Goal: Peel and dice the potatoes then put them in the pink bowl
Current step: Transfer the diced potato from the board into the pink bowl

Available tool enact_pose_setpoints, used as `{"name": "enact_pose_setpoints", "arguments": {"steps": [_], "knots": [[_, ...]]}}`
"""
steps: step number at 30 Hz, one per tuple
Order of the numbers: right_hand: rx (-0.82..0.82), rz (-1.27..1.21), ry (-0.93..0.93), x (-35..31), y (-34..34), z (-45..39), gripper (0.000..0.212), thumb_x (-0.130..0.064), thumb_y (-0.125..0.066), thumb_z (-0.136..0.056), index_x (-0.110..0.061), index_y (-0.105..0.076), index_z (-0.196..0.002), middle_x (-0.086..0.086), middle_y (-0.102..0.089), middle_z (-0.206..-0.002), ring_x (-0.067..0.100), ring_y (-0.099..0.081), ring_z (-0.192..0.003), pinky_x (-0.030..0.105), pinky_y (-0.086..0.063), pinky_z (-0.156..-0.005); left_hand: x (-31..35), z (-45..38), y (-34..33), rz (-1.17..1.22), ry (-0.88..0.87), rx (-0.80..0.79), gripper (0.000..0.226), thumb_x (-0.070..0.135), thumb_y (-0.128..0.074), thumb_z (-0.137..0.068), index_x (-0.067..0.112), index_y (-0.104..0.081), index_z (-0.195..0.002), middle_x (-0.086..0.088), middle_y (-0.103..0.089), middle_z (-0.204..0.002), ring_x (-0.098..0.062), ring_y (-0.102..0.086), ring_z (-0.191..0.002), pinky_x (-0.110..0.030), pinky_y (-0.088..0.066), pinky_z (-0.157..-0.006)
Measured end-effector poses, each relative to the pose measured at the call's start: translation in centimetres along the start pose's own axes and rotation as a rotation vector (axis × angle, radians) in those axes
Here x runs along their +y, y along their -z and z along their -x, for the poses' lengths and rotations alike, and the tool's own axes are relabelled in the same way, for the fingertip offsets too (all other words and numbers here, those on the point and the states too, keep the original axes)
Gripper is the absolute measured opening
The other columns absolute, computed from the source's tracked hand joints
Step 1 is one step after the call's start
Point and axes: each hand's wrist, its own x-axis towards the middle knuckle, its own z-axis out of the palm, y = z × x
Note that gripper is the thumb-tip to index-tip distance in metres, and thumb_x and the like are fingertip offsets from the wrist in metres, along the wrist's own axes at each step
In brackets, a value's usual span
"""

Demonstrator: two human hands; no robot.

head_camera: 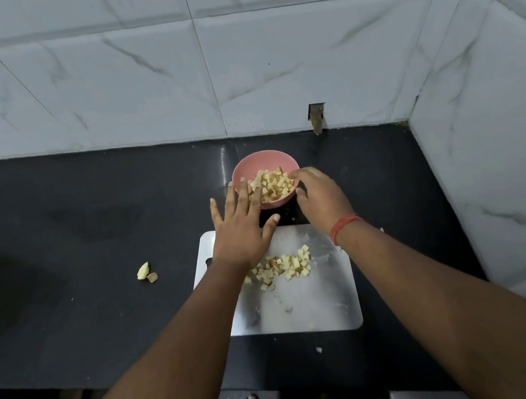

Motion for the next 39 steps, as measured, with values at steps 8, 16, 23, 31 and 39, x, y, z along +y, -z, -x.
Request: {"name": "enact_pose_setpoints", "arguments": {"steps": [8,16,23,31,39], "knots": [[0.034,0.140,0.136,-0.8,-0.3,7.9,0.039,-0.011,-0.056,-0.091,-0.016,-0.057,-0.130,0.000,-0.056,-0.133,0.017,-0.044,-0.128,0.033,-0.037,-0.110,1.0,5.1,-1.2,-0.039,-0.104,-0.038,0.073,0.066,-0.006,-0.098,0.028,-0.004,-0.161,-0.003,0.006,-0.169,-0.023,0.014,-0.154,-0.062,0.007,-0.120],[-0.056,0.254,0.116,-1.1,-0.9,17.1,0.029,-0.022,-0.061,-0.089,-0.019,-0.063,-0.118,-0.005,-0.058,-0.119,0.015,-0.047,-0.117,0.028,-0.040,-0.103,0.8,10.9,-2.3,-0.034,-0.211,-0.120,0.073,0.066,-0.002,-0.097,0.030,0.000,-0.161,-0.002,0.011,-0.168,-0.023,0.017,-0.153,-0.060,0.008,-0.120],[-0.237,0.314,0.084,-1.1,-0.5,23.6,0.019,-0.035,-0.061,-0.092,-0.023,-0.069,-0.104,-0.008,-0.060,-0.100,0.014,-0.045,-0.102,0.028,-0.043,-0.088,1.3,14.5,-2.6,-0.031,-0.243,-0.109,0.075,0.065,-0.002,-0.097,0.026,-0.004,-0.161,-0.006,0.002,-0.169,-0.026,0.011,-0.154,-0.061,0.003,-0.120],[-0.305,0.452,0.066,-2.3,-1.5,25.0,0.014,-0.024,-0.053,-0.096,-0.022,-0.066,-0.093,-0.007,-0.059,-0.093,0.014,-0.047,-0.096,0.029,-0.044,-0.078,1.8,16.2,-1.8,-0.067,-0.245,-0.137,0.078,0.063,0.006,-0.093,0.025,-0.002,-0.161,-0.005,0.008,-0.168,-0.026,0.015,-0.154,-0.060,0.006,-0.120],[-0.280,0.509,0.126,-3.4,-2.2,24.4,0.017,-0.017,-0.045,-0.096,-0.014,-0.061,-0.099,0.000,-0.058,-0.098,0.017,-0.048,-0.099,0.025,-0.036,-0.072,0.9,16.3,-1.8,-0.065,-0.203,-0.148,0.078,0.061,0.006,-0.094,0.022,-0.003,-0.161,-0.004,0.007,-0.169,-0.025,0.013,-0.154,-0.058,0.005,-0.121]]}}
